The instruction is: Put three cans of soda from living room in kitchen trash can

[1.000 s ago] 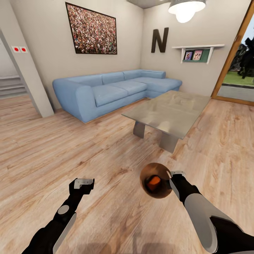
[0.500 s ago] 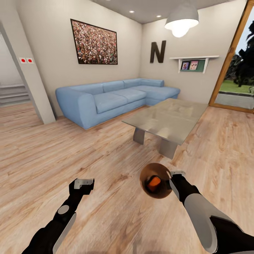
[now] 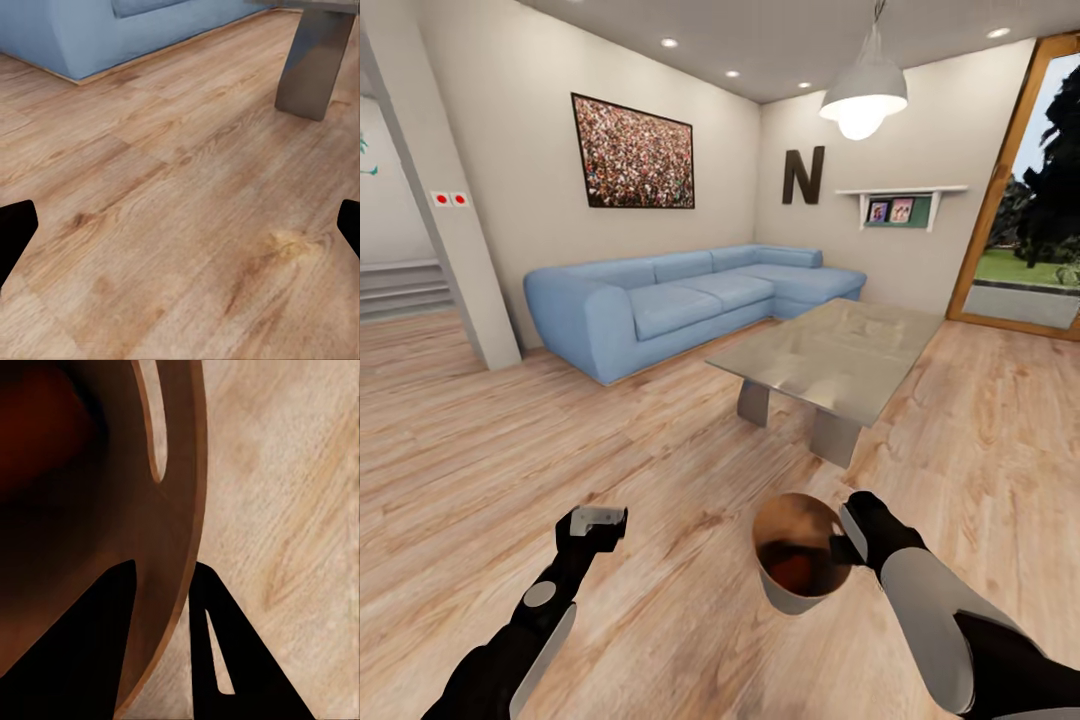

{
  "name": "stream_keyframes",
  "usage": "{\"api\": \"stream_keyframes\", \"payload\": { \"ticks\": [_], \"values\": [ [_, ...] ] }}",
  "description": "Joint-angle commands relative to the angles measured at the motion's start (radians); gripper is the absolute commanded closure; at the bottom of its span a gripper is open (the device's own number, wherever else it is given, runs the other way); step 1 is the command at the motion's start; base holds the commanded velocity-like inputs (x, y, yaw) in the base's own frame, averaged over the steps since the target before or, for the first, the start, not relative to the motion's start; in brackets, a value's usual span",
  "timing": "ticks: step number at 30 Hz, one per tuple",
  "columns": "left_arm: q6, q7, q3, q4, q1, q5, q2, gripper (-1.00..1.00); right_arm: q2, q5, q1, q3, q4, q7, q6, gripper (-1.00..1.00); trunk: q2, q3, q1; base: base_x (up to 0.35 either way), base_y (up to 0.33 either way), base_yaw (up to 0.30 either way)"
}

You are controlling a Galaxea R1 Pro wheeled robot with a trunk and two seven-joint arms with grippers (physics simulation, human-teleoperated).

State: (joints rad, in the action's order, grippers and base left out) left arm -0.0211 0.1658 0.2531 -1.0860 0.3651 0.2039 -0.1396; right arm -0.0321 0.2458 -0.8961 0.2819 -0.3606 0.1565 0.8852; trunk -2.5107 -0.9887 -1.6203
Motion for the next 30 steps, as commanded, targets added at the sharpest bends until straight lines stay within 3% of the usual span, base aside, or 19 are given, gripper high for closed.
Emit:
{"api": "stream_keyframes", "payload": {
  "ticks": [1, 24, 30],
  "values": [
    [0.000, 0.000, 0.000, 0.000, 0.000, 0.000, 0.000, -1.00, 0.000, -0.020, 0.000, 0.003, 0.000, -0.003, 0.005, 1.00, 0.000, 0.004, 0.000, 0.000, 0.000, 0.000],
    [-0.004, -0.001, -0.001, 0.018, 0.002, 0.001, 0.000, -1.00, -0.001, -0.033, 0.000, 0.005, -0.001, -0.006, 0.024, 1.00, 0.006, 0.093, 0.011, 0.000, 0.000, 0.000],
    [0.004, 0.000, 0.000, 0.026, 0.002, 0.003, 0.000, -1.00, -0.001, -0.034, 0.000, 0.006, -0.001, -0.006, 0.023, 1.00, 0.006, 0.093, 0.011, 0.000, 0.000, -0.087]
  ]
}}
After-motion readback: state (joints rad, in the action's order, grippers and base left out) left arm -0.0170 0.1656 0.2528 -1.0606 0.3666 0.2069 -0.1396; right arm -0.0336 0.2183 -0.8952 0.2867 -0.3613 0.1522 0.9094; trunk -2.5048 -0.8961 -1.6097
